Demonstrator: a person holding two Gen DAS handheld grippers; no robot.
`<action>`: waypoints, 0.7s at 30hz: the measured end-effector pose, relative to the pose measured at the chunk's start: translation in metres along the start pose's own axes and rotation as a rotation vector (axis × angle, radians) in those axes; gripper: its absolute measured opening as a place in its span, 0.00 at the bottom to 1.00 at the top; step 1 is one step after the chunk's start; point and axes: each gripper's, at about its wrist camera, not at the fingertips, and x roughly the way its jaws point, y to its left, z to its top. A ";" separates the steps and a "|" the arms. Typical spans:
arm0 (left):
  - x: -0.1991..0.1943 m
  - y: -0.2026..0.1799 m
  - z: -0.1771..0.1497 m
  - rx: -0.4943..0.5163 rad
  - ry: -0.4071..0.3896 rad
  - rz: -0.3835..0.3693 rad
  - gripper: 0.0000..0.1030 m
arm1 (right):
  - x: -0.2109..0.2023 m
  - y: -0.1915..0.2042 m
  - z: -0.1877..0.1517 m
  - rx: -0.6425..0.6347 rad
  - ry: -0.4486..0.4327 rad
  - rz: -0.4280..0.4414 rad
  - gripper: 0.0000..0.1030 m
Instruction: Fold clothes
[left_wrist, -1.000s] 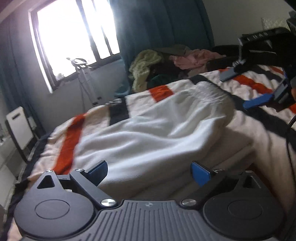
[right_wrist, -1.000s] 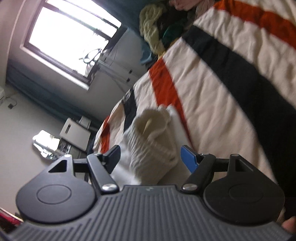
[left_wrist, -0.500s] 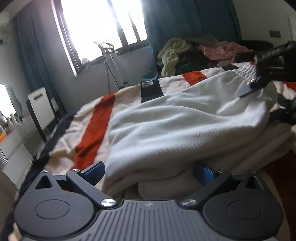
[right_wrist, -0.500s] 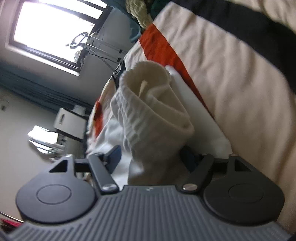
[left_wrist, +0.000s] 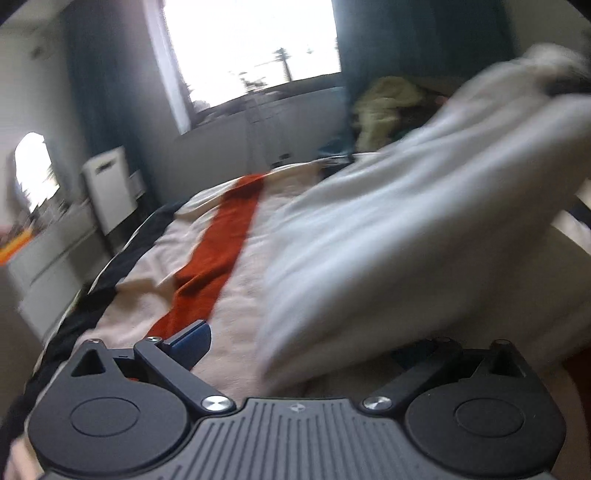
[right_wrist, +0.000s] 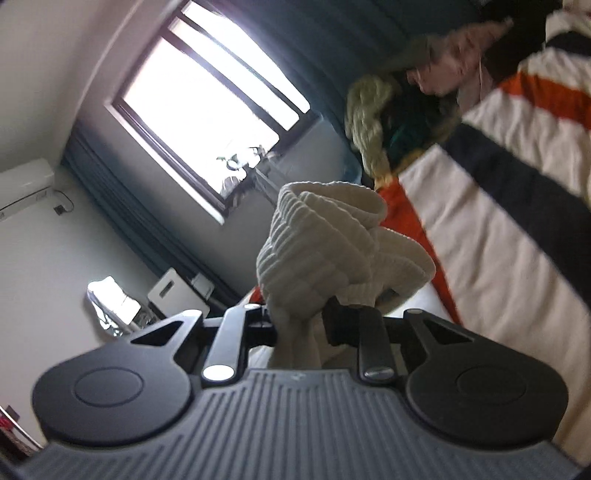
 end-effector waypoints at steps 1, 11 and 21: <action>0.002 0.008 0.001 -0.046 0.007 0.010 0.99 | 0.000 -0.004 0.001 0.007 0.002 -0.028 0.25; 0.007 0.064 -0.007 -0.484 0.114 -0.105 0.98 | 0.009 -0.103 -0.029 0.443 0.239 -0.395 0.72; 0.024 0.099 -0.031 -0.779 0.216 -0.165 0.98 | 0.032 -0.086 -0.037 0.352 0.351 -0.319 0.78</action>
